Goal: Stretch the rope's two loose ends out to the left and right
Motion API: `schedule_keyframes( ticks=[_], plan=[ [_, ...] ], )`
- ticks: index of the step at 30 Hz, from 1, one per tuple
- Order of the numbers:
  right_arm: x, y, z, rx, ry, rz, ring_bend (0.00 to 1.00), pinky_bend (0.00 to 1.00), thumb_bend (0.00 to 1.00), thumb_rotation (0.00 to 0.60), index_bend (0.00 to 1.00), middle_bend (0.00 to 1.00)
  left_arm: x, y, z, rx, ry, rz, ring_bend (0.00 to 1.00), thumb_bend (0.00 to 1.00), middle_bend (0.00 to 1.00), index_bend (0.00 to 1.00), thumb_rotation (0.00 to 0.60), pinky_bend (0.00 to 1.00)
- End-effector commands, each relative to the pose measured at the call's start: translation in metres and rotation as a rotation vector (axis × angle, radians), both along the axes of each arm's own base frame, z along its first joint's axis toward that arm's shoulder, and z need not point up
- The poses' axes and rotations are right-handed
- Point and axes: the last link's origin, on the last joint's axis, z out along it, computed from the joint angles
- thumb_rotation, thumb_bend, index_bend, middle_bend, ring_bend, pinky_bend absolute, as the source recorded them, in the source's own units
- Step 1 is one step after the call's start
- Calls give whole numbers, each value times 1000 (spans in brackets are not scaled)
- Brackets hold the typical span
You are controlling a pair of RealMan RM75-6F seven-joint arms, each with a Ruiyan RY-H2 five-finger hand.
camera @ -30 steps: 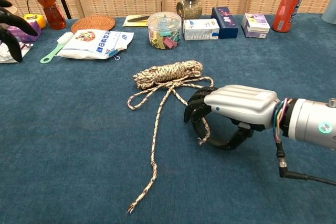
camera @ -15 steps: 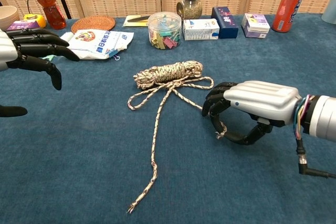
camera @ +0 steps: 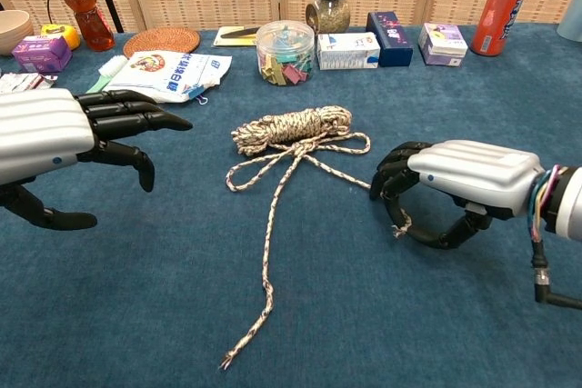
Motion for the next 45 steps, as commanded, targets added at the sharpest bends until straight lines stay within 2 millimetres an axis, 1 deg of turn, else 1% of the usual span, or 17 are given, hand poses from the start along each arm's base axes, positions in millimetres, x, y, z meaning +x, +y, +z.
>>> schedule_keyframes(
  ticks=[1,6,12,19,24,29,32,34,45],
  plan=[
    [-1,0,1,-2,4,-3,125,0,535,600,584,262,4,3,-11,-22,-1,-22,0,225,0,368,600,0],
    [-3,0,3,-11,7,-10,125,0,536,600,586,262,14,9,-24,-38,3,-53,0,231,0,368,600,0],
    [-4,0,5,-16,10,-20,125,0,534,600,587,262,24,16,-36,-57,17,-83,0,298,0,368,600,0],
    [-5,-1,6,-21,13,-29,125,0,535,600,590,262,38,21,-52,-70,28,-128,0,299,0,372,600,0],
    [-7,-2,6,-24,14,-36,125,0,536,600,590,262,46,23,-64,-80,33,-153,0,299,0,396,600,0],
    [-10,-3,6,-27,16,-46,125,0,535,600,590,262,57,24,-79,-83,19,-173,0,299,0,444,600,0],
    [-12,-3,6,-25,12,-54,125,0,534,600,590,262,62,25,-86,-85,11,-178,0,299,0,453,600,0],
    [-14,-5,7,-33,13,-58,125,0,534,600,591,262,70,25,-94,-88,4,-184,0,301,0,453,600,0],
    [-21,-7,10,-43,18,-74,125,0,535,600,592,262,78,30,-116,-94,15,-169,0,311,0,453,600,0]
  ],
)
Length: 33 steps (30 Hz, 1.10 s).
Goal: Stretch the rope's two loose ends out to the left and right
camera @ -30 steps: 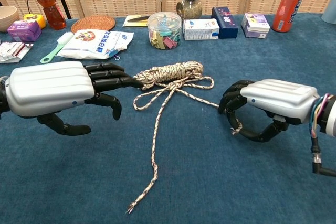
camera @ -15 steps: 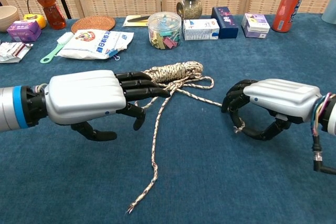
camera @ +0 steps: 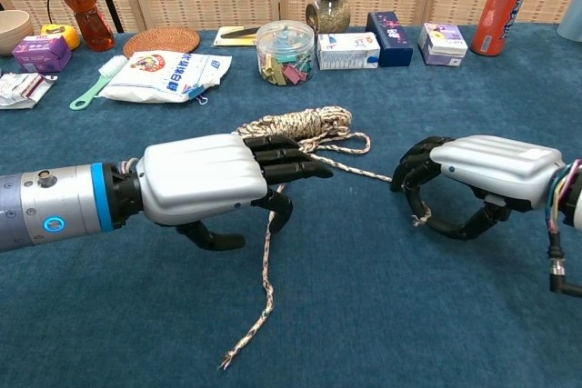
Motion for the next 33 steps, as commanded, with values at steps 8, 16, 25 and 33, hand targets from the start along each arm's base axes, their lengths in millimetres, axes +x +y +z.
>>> schedule_keyframes(
  ticks=[8,16,25,33],
  plan=[
    [-5,0,2,-4,4,-12,125,0,535,600,594,262,4,2,-10,-1,1,2,0,310,0,453,600,0],
    [-6,-1,2,-4,2,-15,125,0,535,600,595,261,5,3,-12,-1,3,2,0,311,0,471,600,0],
    [-8,-1,3,-4,3,-23,125,0,535,600,597,260,6,3,-15,-2,6,7,0,358,0,492,600,0],
    [-10,-1,4,-9,3,-31,125,0,534,600,597,260,6,3,-19,-6,15,5,0,357,0,491,600,0]
  ],
)
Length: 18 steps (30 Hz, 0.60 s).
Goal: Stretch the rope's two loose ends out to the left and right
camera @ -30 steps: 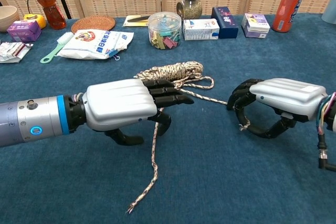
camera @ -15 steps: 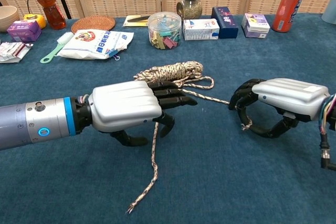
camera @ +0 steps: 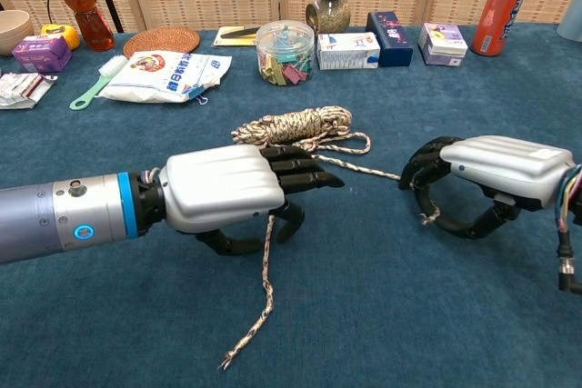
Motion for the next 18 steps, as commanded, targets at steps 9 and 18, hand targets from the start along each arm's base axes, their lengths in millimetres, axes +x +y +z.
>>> schedule_keyframes(
  ticks=[9,18],
  plan=[
    [-2,0,1,-4,-1,-6,125,0,535,600,599,260,1,0,-2,0,-1,6,0,357,0,496,600,0],
    [-2,0,1,-5,-2,-10,125,0,534,600,602,260,1,0,-3,3,4,4,0,376,0,521,600,0]
  ],
)
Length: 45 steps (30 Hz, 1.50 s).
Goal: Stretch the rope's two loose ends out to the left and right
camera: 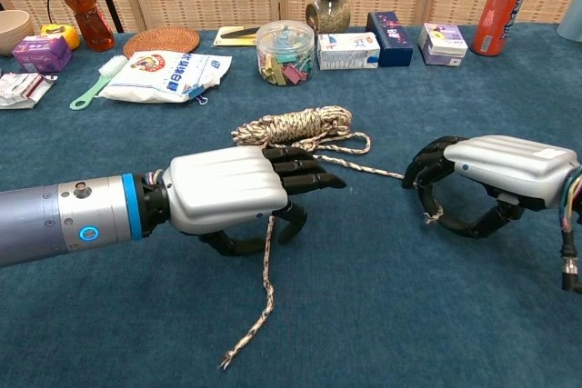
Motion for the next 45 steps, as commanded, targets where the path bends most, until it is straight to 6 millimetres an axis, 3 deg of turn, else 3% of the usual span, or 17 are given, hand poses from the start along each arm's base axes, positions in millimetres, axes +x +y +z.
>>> schedule_keyframes(
  ticks=[1,17,30,37,45],
  plan=[
    [0,0,0,0,-1,-2,125,0,535,600,602,260,-1,0,0,1,4,0,0,376,0,525,600,0],
    [-1,0,0,-3,2,-4,124,0,535,600,607,260,-4,1,-1,0,14,7,0,459,0,571,600,0],
    [-1,0,1,-3,0,-5,129,0,536,600,617,261,-5,2,2,-3,0,28,0,460,0,618,600,0],
    [-1,0,1,-6,-4,-8,148,0,536,600,633,271,-10,5,10,2,-19,55,0,460,0,633,600,0],
    [0,-2,7,-30,-15,-3,150,0,537,600,639,277,-24,7,34,21,-65,104,0,461,0,643,600,0]
  ],
)
